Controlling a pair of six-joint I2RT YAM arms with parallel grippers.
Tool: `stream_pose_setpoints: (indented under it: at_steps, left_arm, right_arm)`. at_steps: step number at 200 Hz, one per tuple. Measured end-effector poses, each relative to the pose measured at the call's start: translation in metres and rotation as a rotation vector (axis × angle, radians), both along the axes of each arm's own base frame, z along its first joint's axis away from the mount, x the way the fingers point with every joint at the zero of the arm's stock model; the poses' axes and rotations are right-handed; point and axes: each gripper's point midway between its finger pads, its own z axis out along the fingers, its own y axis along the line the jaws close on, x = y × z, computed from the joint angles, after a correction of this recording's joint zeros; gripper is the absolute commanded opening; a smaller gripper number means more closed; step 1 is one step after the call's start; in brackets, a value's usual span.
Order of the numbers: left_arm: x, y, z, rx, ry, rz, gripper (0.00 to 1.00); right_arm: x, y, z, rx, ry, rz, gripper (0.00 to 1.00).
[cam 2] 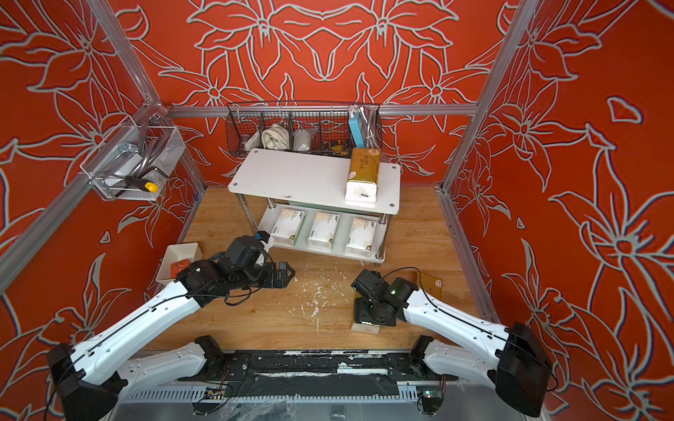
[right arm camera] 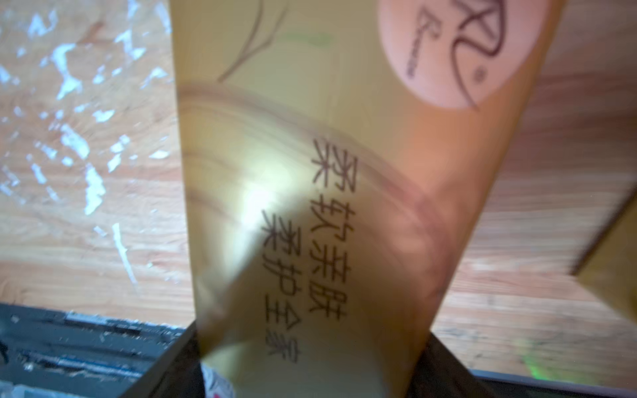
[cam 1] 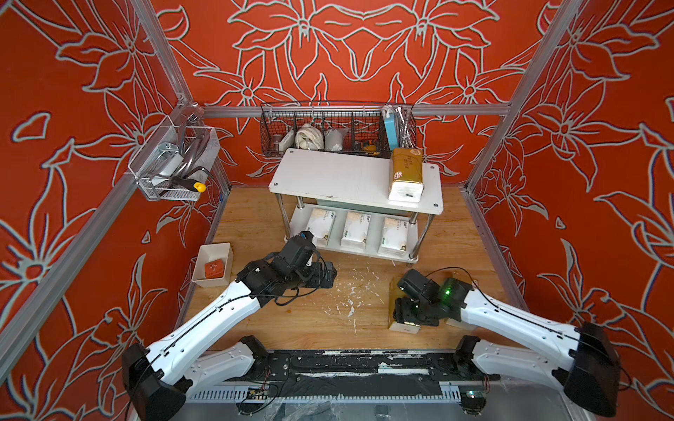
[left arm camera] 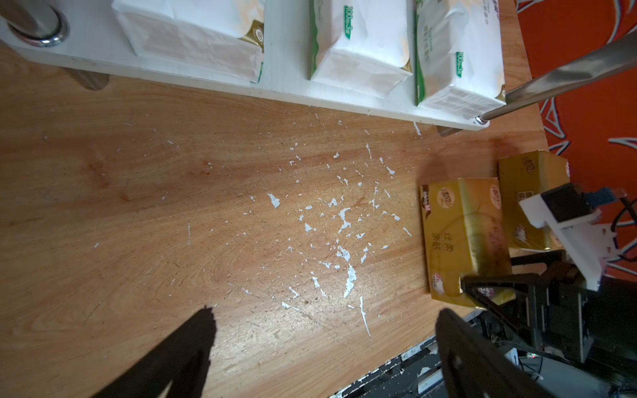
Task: Place the tissue boxes on the shelf by color
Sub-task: Pick up the box of tissues from the center of the board.
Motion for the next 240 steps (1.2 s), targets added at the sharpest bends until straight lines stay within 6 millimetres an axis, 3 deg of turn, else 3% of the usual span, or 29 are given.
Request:
stream_pose_setpoints:
  at_steps: [56, 75, 102, 126, 156, 194, 240]
  left_arm:
    - [0.000, 0.007, -0.006, 0.026, -0.005, 0.020, 0.99]
    - [-0.001, 0.010, -0.007, 0.033, -0.007, 0.026, 0.99]
    - [-0.004, 0.014, -0.003, 0.027, -0.026, 0.038, 0.99]
    - [-0.005, 0.016, -0.002, 0.023, -0.026, 0.047, 0.99]
    - [-0.008, 0.018, -0.008, 0.029, -0.006, 0.059, 0.99]
    - [-0.012, 0.018, -0.011, 0.008, 0.022, 0.070, 0.99]
    - [-0.021, 0.005, -0.018, -0.021, 0.068, 0.053, 0.99]
  right_arm:
    - [0.019, 0.071, 0.010, 0.028, -0.012, 0.073, 0.81]
    - [0.028, 0.092, 0.009, 0.039, -0.020, 0.083, 0.87]
    - [0.035, 0.111, 0.006, 0.045, -0.025, 0.099, 0.99]
    - [0.037, 0.123, 0.010, 0.050, -0.031, 0.121, 0.99]
    - [0.040, 0.140, 0.031, 0.095, -0.072, 0.151, 0.99]
    - [0.036, 0.130, 0.063, 0.150, -0.135, 0.151, 0.99]
    - [0.025, 0.080, 0.093, 0.177, -0.223, 0.110, 0.99]
